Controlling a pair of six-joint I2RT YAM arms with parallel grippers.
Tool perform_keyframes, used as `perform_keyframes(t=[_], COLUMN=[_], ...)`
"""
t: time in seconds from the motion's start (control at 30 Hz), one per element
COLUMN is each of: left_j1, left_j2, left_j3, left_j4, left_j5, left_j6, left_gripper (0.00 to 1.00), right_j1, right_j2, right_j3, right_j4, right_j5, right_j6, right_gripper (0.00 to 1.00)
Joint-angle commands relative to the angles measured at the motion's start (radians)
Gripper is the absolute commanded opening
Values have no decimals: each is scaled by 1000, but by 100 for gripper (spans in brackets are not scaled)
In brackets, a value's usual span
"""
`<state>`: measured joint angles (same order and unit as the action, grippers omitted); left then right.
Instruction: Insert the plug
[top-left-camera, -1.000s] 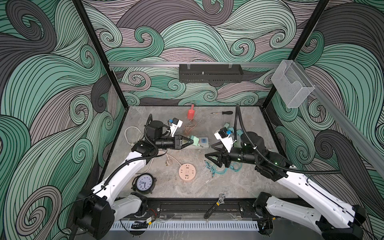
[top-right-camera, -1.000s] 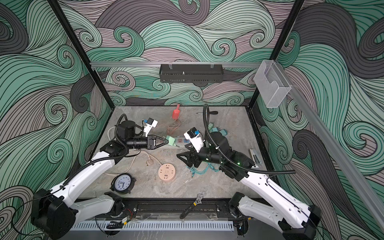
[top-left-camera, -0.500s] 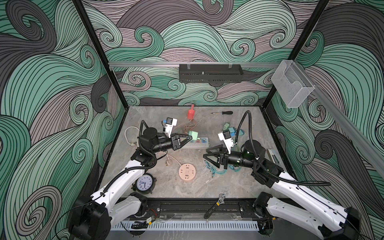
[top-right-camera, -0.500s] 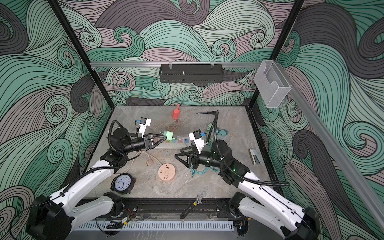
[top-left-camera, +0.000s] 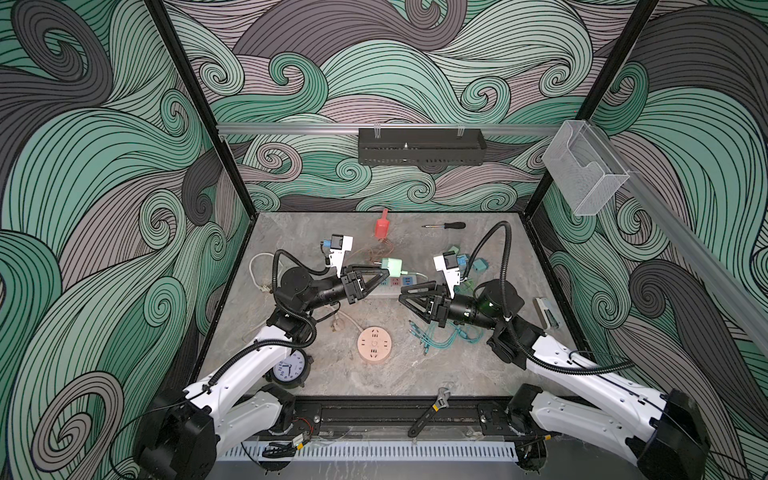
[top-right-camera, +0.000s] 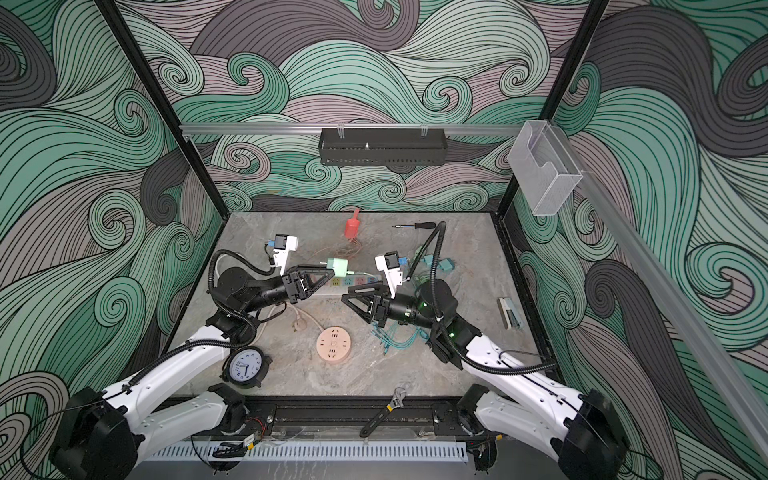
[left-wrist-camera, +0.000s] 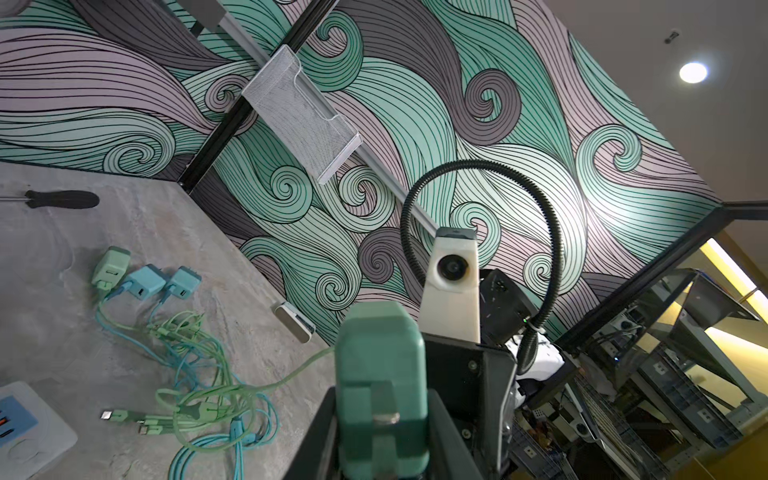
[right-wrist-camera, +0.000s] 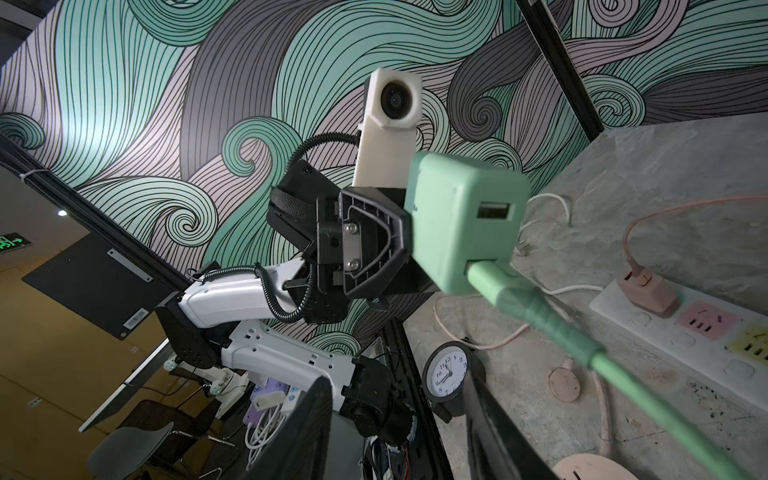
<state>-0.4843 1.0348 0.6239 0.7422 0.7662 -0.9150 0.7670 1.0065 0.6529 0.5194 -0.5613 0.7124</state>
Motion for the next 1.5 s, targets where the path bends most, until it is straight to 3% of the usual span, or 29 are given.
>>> perform_keyframes(t=[0.0,0.77,1.47], left_j1=[-17,-91,-109], left_j2=[-47,-90,-118], left_j3=[6,-44,-52], left_j4=[89,80,-57], left_j5=[-7,-38,-84], left_j6=[-9,19,96], left_gripper=[0,0,1], right_j1=[-8,-11,-10], right_j2=[19,107,136], right_j3=[4,30,80], right_j4=[132,388,301], right_j5=[-1,-38,-51], right_j6=[11,98,131], right_gripper=[52,51,30])
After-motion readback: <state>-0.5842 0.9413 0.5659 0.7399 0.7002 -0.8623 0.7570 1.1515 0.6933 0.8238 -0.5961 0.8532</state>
